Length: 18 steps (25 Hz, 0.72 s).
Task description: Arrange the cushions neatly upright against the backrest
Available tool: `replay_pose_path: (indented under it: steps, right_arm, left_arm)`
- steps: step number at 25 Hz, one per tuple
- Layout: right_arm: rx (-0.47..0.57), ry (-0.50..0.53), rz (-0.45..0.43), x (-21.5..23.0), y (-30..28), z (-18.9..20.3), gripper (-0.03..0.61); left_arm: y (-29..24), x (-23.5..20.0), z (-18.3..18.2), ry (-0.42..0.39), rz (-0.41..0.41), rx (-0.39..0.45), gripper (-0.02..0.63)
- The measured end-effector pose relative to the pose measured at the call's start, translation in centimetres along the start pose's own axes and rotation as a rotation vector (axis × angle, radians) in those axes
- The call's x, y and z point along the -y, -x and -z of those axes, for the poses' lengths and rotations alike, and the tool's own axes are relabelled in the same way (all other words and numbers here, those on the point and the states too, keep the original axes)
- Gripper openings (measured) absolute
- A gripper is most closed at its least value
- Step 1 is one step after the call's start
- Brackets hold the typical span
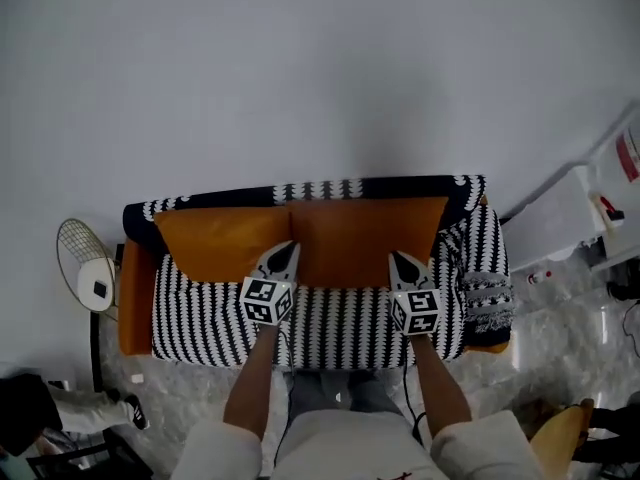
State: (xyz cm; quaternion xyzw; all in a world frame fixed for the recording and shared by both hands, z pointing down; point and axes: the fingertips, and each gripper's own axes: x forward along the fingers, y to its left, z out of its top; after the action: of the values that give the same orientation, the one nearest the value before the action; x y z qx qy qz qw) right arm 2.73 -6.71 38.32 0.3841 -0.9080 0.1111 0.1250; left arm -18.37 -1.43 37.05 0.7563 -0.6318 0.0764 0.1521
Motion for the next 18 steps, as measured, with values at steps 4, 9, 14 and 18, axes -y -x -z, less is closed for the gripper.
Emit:
replay_pose_path:
  steps: [4,9,14,18]
  right_arm:
    - [0.026,0.023,-0.040,-1.4,4.2,-1.1,0.028]
    - [0.043,0.023,-0.044,-3.9,7.9,-1.7,0.028]
    - [0.072,-0.004,-0.015,-7.5,10.5,-1.9,0.028]
    - [0.083,-0.004,0.007,-9.7,12.7,-1.7,0.028]
  left_arm:
    - [3.6,3.9,-0.4,0.002,-0.028,0.029,0.029]
    - [7.6,7.5,-0.1,0.036,-0.019,0.051,0.029]
    - [11.0,9.1,0.3,0.033,0.023,0.063,0.029]
    - [13.9,9.8,0.5,0.014,0.048,0.073,0.029]
